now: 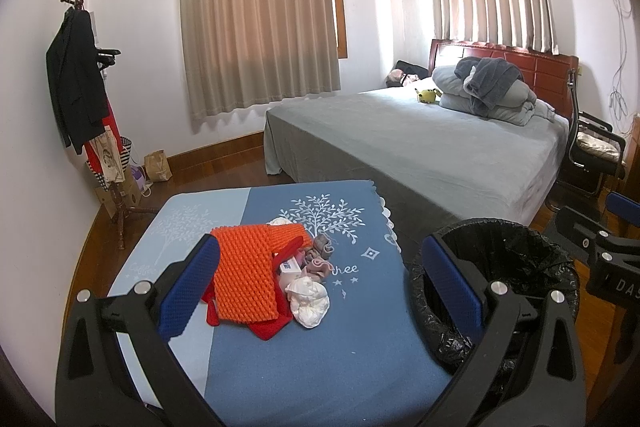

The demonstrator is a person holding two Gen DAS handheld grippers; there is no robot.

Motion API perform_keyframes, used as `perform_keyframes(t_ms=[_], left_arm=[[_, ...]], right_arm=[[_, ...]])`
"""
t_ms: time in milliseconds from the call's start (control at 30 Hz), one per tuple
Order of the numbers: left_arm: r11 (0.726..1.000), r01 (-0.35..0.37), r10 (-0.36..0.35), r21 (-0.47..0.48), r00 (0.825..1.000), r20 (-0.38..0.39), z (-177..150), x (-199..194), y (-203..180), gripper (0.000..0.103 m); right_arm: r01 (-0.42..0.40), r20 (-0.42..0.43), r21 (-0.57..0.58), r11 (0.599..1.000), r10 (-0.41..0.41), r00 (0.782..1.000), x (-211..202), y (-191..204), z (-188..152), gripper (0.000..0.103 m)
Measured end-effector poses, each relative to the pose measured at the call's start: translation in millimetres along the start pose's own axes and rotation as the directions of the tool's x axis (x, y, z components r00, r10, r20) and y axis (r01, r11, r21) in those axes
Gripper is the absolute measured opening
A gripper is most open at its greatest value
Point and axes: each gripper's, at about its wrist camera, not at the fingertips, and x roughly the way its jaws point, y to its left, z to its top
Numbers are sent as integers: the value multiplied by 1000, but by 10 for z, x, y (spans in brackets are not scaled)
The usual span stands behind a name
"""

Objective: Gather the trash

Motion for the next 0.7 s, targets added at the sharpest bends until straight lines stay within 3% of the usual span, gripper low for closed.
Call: perform_keyframes(t_ms=[700], left_arm=[[1000, -3, 3, -4, 1000, -5, -1, 27, -7, 98]], right_arm=[[-4, -11, 1, 1000, 4, 1000, 13, 41, 10, 97]])
